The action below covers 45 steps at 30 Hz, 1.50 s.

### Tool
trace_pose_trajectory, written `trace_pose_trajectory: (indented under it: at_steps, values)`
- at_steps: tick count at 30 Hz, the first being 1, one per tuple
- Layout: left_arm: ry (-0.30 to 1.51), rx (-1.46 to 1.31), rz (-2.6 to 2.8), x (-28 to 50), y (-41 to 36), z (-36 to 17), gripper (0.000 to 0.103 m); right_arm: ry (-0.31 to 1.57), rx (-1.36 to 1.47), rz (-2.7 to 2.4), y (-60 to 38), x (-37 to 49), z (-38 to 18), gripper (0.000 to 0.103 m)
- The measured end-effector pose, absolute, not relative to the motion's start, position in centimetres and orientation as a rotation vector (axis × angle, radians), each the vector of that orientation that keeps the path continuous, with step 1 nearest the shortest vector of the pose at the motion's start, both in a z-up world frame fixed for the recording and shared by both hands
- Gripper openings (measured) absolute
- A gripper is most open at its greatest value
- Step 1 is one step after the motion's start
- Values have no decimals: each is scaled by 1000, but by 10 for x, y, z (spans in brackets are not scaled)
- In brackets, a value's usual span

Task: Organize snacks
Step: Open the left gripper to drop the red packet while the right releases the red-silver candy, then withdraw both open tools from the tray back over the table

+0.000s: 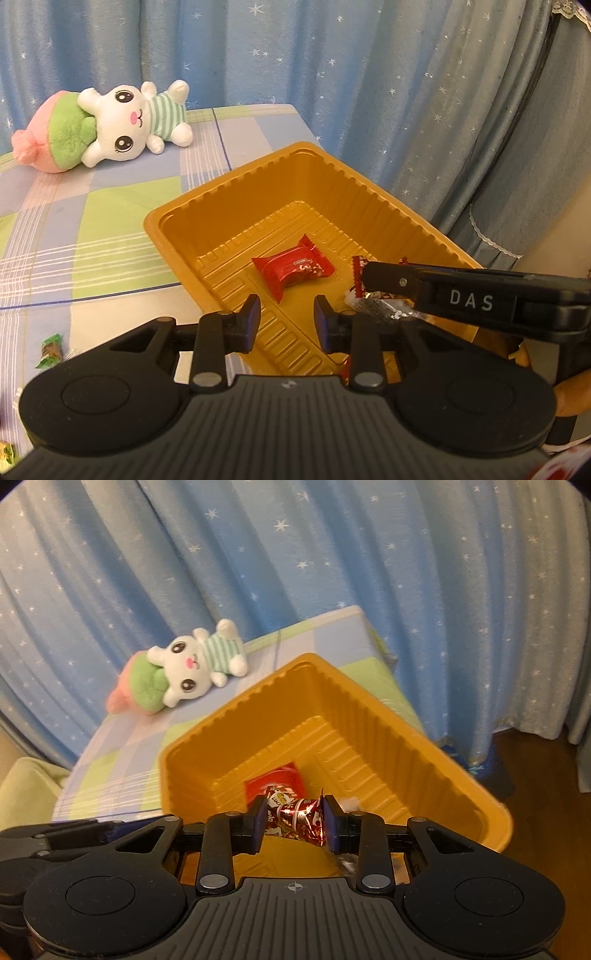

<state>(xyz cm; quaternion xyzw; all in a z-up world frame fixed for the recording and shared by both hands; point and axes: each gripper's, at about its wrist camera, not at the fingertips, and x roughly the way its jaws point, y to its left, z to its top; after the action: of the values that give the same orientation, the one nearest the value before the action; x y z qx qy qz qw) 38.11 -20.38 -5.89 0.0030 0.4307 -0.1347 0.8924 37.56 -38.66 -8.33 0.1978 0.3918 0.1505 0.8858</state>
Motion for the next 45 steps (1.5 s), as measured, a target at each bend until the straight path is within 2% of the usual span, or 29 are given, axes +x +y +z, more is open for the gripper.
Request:
trace_pose_trajectory:
  at_steps: [2,4,5,6,19,32,45]
  values:
    - [892,2,-272,378,-201,-58,30,810,443,342,-385,376,-82,34]
    - [891,-3,-269,375,-199,-56,37,803,458,359,-384,375,-80,44]
    - [889,-5,-268,372,-199,-55,39,799,459,354,-383,374,-79,57]
    - [886,-5,-265,370,-197,-54,41,789,462,348,-384,372,-78,62]
    - [876,-24,-242,333,-182,-38,49,792,452,332,-404,332,-69,63]
    - [843,-45,-209,278,-170,-20,51,741,368,366,-396,286,-49,73]
    - [807,-23,-153,230,-155,-12,60,764,333,412,-382,247,-49,79]
